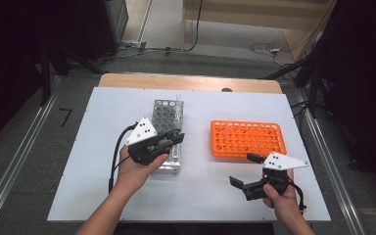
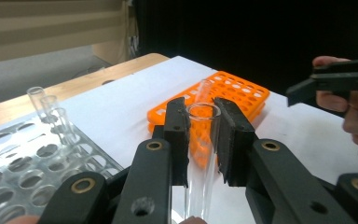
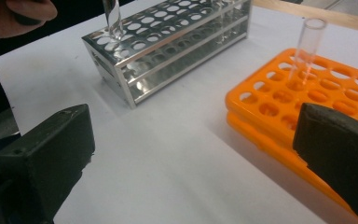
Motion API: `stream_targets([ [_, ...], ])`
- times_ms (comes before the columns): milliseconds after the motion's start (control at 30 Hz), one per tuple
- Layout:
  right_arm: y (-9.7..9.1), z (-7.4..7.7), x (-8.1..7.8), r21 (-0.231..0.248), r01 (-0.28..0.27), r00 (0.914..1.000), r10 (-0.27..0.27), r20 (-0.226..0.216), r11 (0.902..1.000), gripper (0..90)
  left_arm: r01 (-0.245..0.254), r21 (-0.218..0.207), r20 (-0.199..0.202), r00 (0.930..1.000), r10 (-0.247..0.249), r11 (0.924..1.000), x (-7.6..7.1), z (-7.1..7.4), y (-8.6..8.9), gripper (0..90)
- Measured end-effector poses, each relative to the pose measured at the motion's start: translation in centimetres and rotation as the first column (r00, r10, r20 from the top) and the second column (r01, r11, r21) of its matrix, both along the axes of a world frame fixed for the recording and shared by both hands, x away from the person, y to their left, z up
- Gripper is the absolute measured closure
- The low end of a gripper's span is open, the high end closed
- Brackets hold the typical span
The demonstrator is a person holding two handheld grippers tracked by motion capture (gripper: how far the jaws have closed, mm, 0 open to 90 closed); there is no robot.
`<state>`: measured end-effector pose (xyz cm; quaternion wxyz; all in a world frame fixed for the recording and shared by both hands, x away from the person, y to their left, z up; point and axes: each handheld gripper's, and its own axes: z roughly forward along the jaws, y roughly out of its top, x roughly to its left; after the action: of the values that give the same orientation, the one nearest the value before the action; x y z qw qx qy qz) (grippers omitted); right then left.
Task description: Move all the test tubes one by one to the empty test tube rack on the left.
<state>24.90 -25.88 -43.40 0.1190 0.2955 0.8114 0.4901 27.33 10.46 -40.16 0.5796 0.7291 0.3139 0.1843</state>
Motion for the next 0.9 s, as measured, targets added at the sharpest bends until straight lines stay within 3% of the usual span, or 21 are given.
stream_targets([
  [567, -3.5, -0.9, -0.5, -0.004, 0.051, 0.9983, -0.051, -0.027, 0.9987, 0.0, -0.077, -0.012, 0.010, 0.9970, 0.077, 0.9970, 4.3, 0.5, 0.2, 76.1],
  [900, -4.3, -1.0, -0.5, -0.002, 0.066, 0.9973, -0.066, -0.031, 0.9978, 0.0, -0.130, -0.034, 0.021, 0.9912, 0.131, 0.9909, 6.7, 0.4, 0.0, 76.2],
])
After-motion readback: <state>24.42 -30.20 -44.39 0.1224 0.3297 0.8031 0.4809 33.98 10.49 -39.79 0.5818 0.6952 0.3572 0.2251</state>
